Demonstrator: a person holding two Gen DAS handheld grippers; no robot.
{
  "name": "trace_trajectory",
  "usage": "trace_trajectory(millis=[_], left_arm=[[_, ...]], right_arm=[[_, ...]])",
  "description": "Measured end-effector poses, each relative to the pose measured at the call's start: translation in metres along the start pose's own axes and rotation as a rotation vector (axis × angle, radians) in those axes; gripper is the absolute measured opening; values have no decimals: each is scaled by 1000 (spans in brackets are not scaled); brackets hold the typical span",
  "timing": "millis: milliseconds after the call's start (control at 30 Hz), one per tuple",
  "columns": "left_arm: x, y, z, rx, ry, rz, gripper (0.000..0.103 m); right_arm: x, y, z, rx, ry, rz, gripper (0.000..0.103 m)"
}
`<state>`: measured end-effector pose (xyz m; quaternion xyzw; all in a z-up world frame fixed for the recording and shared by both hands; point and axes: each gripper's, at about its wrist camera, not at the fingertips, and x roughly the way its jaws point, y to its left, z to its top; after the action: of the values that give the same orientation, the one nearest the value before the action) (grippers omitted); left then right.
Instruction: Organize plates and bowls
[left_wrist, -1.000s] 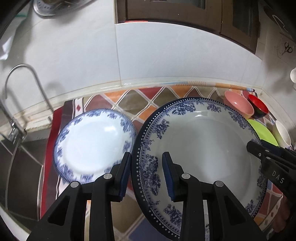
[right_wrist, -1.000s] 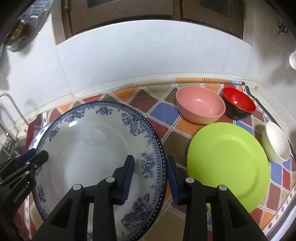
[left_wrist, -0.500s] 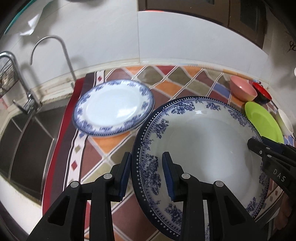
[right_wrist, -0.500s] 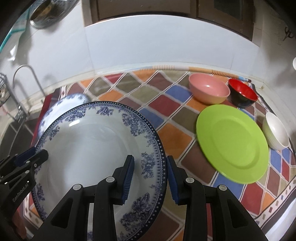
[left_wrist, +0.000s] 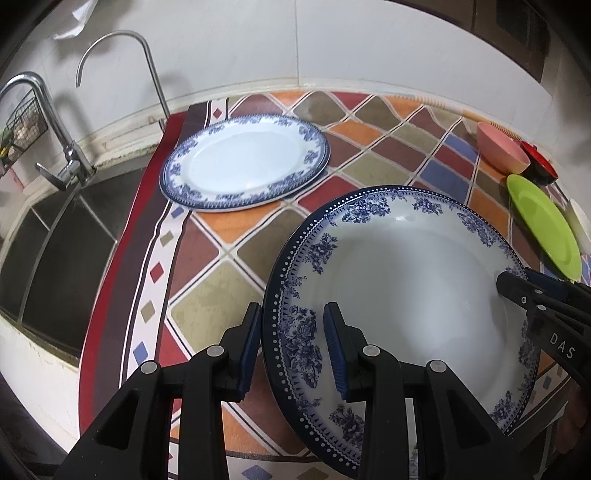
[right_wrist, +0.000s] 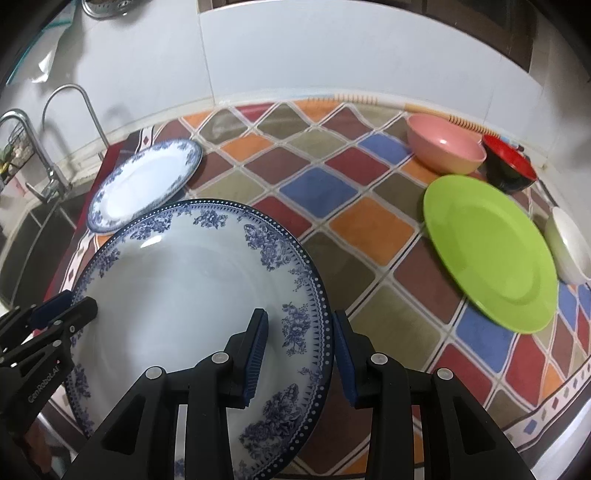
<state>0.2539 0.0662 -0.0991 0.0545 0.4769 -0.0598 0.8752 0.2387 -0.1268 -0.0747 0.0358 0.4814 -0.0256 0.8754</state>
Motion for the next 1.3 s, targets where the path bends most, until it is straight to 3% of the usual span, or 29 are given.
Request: trace_trajectory(millis=[700, 867, 1000, 1067, 1300], left_arm=[[21, 2, -10, -17, 70, -3, 35], [21, 2, -10, -15, 72, -15, 41], [17, 3, -8, -10, 59, -11, 53], [12, 5, -5, -13, 39, -4, 56], [-10, 20, 14, -24, -47, 12, 69]], right_arm=[[25, 4, -11, -26, 94, 18, 37], [26, 3, -12, -20, 101, 22, 37], [27, 3, -12, -19, 109, 22, 38], [27, 3, -11, -19, 109, 15, 47], [7, 10, 1, -50, 15, -14, 57]])
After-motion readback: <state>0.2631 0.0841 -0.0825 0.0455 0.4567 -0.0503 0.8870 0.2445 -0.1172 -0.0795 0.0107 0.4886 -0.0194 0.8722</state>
